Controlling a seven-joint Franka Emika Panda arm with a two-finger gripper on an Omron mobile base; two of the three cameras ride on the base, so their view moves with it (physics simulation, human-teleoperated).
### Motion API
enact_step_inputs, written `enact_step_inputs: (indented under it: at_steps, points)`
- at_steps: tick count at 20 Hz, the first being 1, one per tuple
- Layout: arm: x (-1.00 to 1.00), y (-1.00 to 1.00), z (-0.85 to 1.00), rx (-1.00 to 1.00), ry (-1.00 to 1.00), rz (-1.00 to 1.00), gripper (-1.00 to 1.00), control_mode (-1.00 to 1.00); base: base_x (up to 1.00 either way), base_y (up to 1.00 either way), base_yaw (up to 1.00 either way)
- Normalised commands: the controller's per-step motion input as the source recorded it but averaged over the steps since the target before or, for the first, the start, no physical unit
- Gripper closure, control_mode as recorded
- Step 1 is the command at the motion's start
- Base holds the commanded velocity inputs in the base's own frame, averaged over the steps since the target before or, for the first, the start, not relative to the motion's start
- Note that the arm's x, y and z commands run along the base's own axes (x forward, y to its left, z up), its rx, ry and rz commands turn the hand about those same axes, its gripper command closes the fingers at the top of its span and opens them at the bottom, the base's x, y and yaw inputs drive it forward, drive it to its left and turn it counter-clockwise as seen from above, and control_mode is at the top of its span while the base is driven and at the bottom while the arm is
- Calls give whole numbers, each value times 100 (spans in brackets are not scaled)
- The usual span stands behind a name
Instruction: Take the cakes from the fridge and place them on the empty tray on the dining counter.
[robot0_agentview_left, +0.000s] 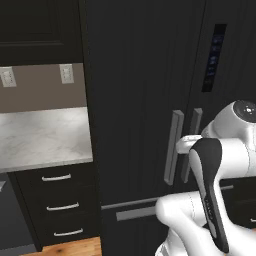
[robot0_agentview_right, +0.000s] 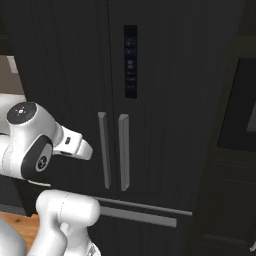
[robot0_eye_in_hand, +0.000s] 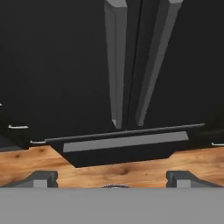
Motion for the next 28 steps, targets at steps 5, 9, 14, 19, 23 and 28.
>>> enact_step_inputs:
  at_steps: [5, 9, 14, 19, 23, 28]
  points:
    - [-22, -11, 0, 0, -1, -3, -100, 100, -33, -17, -4]
    - [0, 0, 0, 0, 0, 0, -100, 100, -52, -29, -6]
    - [0, 0, 0, 0, 0, 0, -100, 100, -44, -25, -4]
    - [0, 0, 0, 0, 0, 0, -100, 100, -31, -14, -1]
    - [0, 0, 0, 0, 0, 0, -100, 100, -40, -28, -3]
    - [0, 0, 0, 0, 0, 0, -100, 100, -39, -30, -3]
